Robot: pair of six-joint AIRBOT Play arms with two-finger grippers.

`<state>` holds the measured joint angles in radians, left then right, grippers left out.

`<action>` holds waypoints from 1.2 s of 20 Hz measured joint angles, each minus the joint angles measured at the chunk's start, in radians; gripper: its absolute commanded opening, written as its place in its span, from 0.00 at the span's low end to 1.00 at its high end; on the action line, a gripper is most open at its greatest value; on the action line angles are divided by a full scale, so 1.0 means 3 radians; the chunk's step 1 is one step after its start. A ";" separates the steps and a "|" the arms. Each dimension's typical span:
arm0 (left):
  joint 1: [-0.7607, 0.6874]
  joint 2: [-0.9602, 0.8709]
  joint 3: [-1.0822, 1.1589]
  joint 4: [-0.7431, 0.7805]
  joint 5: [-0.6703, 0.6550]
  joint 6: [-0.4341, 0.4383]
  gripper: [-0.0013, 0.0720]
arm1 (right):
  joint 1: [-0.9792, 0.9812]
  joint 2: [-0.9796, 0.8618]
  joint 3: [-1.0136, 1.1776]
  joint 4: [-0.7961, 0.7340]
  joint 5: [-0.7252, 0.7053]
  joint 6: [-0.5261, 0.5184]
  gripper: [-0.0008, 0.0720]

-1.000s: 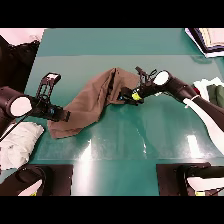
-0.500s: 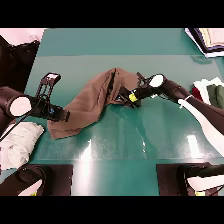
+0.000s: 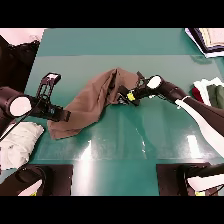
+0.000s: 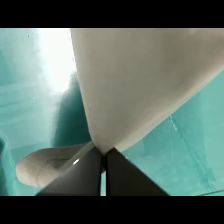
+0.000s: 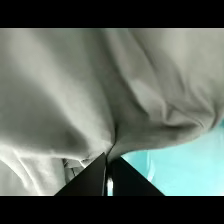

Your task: Fold the shirts.

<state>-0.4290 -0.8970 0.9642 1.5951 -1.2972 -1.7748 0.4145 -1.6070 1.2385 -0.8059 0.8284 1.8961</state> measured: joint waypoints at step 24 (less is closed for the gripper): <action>-0.0001 0.0018 0.3502 0.0456 -0.0902 0.0352 0.06 | -0.3253 0.3669 0.0009 -0.0579 0.1161 -0.0811 0.05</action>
<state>-0.4294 -0.8917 2.0148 1.7321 -1.5677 -1.6691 -0.5613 -0.5064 1.2411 -0.9794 1.1767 1.6527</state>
